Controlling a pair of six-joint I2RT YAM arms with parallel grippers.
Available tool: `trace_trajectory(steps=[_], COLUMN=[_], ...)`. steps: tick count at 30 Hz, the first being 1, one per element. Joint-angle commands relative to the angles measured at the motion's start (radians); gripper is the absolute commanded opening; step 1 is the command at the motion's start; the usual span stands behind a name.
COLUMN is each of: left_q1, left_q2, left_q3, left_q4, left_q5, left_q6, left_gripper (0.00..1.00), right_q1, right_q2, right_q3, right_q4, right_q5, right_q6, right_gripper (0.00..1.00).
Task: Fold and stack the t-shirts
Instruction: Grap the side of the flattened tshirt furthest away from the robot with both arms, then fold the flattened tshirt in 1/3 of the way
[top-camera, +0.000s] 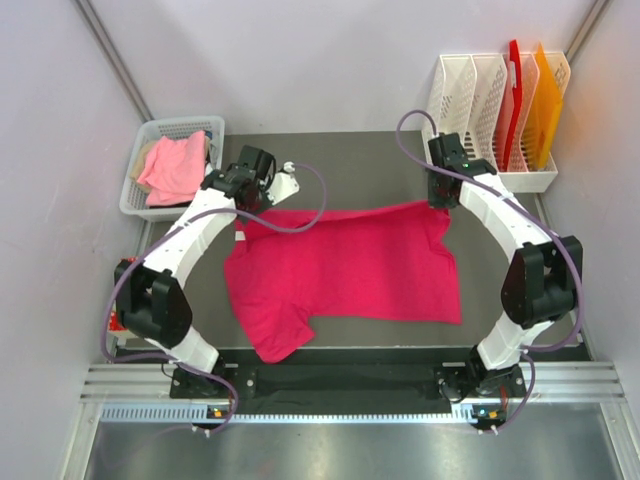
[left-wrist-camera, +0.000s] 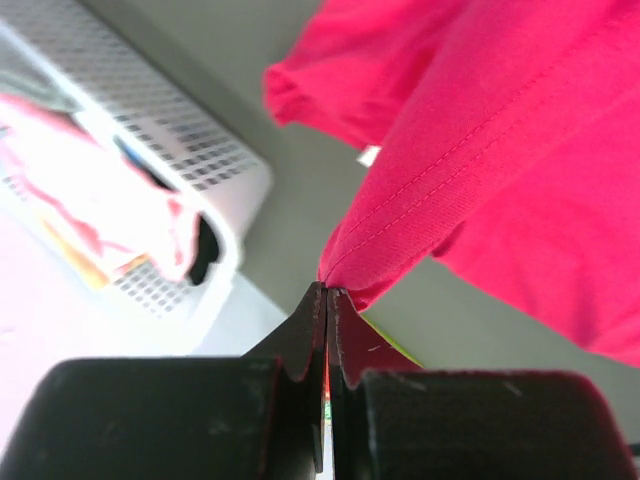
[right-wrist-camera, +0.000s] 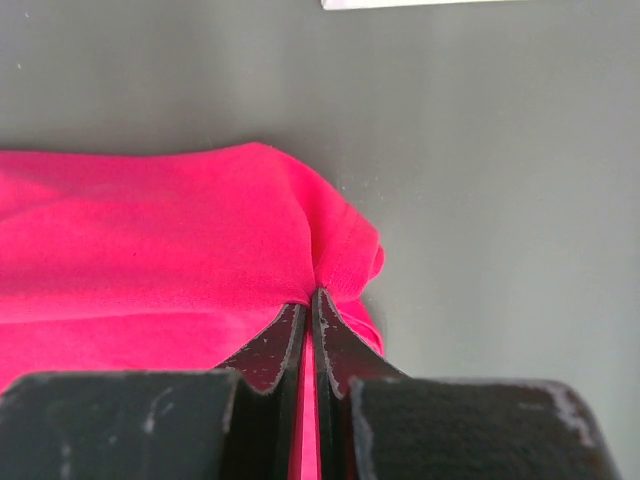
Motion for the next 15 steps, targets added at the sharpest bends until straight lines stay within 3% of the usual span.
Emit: trace_trajectory(steps=[1,9,15], left_q1=[0.027,0.057,0.066], left_q2=[0.069,0.294,0.348], left_q3=[0.116,0.434,0.502], left_q4=[0.115,0.168,0.175], left_q5=[-0.064,-0.150,-0.172], left_q6=[0.065,0.091,0.128], left_gripper=[0.00,0.00,0.00], right_q1=[0.002,-0.042,-0.082], right_q2=[-0.025,0.072,0.146], right_q3=[0.091,0.181,0.211], right_q4=[-0.006,-0.010,-0.005], right_q5=[0.034,0.017,-0.007], right_q6=[-0.011,-0.006,-0.009], right_gripper=[0.00,0.00,0.00])
